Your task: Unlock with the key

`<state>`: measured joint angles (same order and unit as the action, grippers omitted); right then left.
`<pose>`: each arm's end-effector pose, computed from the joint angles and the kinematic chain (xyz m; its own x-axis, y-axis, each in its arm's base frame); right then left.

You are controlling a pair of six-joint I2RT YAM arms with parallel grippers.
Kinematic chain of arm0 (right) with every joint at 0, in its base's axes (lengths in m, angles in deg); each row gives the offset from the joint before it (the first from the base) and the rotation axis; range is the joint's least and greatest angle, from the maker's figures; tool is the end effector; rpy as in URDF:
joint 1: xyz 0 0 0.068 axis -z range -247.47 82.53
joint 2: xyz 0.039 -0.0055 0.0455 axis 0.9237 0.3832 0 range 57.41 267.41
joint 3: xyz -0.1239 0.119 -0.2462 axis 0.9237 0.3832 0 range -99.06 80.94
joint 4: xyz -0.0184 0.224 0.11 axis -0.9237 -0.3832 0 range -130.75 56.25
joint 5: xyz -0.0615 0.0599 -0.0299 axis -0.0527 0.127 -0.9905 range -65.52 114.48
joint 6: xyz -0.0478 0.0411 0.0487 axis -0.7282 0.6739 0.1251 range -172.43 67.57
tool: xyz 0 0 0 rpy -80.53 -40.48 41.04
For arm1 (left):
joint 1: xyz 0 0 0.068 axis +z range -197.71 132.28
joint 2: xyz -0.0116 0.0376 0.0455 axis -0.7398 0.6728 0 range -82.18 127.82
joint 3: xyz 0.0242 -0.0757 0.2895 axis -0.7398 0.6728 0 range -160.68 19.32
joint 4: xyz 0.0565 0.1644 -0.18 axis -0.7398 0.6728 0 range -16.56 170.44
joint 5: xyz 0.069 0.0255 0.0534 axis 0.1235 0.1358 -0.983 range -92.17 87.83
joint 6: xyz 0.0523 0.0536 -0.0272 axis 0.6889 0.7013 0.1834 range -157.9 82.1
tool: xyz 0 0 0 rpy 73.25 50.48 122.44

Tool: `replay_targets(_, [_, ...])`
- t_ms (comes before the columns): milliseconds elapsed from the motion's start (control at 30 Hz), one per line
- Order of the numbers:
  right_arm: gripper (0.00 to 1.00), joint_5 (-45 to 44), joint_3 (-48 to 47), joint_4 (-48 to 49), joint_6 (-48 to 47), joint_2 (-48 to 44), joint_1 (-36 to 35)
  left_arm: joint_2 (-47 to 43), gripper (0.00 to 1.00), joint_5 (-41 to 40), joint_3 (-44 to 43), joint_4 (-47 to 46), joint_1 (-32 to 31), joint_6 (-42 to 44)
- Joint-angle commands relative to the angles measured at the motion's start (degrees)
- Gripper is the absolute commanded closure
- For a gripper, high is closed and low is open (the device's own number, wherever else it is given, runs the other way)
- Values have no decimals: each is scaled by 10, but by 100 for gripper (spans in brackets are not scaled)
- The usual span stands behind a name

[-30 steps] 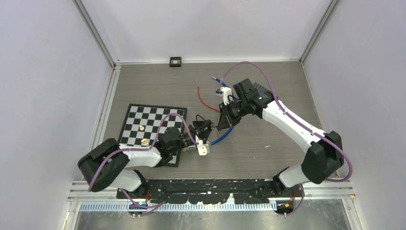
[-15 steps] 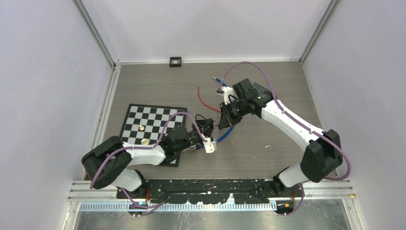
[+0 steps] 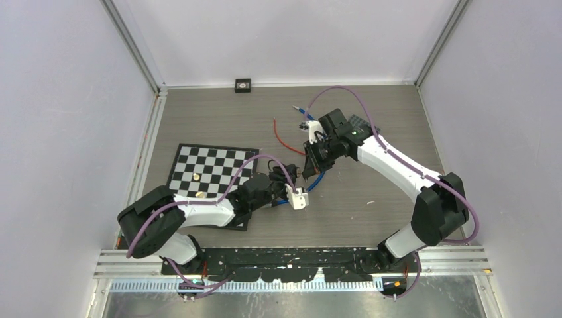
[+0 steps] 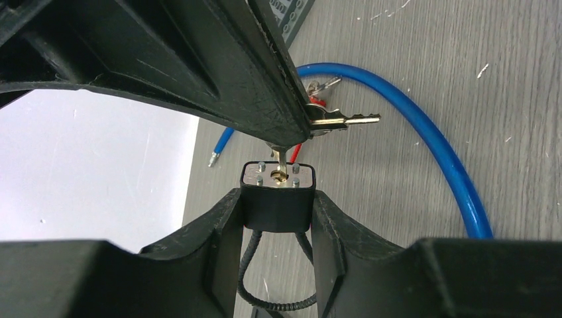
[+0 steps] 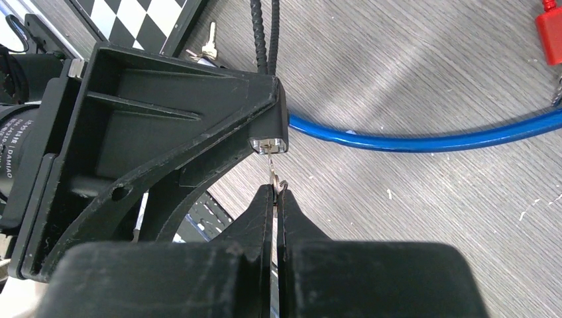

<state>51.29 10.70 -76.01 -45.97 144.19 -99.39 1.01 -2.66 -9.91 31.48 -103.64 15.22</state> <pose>0.2502 0.1924 0.2807 -0.7968 -0.3781 -0.4714 -0.5843 0.6809 0.4415 0.1744 -0.2569 0.2209 0.5888 0.5571 -0.5856 0.5875 0.2026 0.7835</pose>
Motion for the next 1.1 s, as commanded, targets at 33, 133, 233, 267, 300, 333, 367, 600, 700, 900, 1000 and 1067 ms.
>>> replay_targets(33, [99,9,-37,30,14,19,0,-6,100,9,-25,-19,-13,5])
replay_targets(133, [99,32,-44,30,25,28,8,-4,100,9,-27,-17,-14,2])
replay_targets(233, [99,64,-43,41,46,40,21,-3,100,-4,-29,-20,-14,-11])
replay_targets(267, [100,78,-36,50,57,42,27,-2,100,-13,-30,-26,-14,-16])
replay_targets(300, [100,90,-28,61,69,44,33,-1,100,-17,-28,-34,-14,-19])
replay_targets(333, [100,100,-19,71,79,45,38,1,100,-21,-27,-46,-14,-21])
replay_targets(367, [100,107,-9,83,87,44,41,2,100,-23,-27,-51,-14,-23])
replay_targets(600, [100,106,19,118,109,30,45,-4,100,-12,-16,-64,-14,-30])
replay_targets(700, [100,117,35,139,132,27,53,-6,100,-9,-8,-80,-13,-27])
replay_targets(900, [100,108,44,142,129,21,60,-11,100,2,5,-101,-7,-30])
replay_targets(1000, [100,85,41,127,96,10,57,-20,100,35,13,-101,1,-51])
replay_targets(1067, [100,70,46,127,77,-3,52,-26,100,48,15,-90,5,-62])
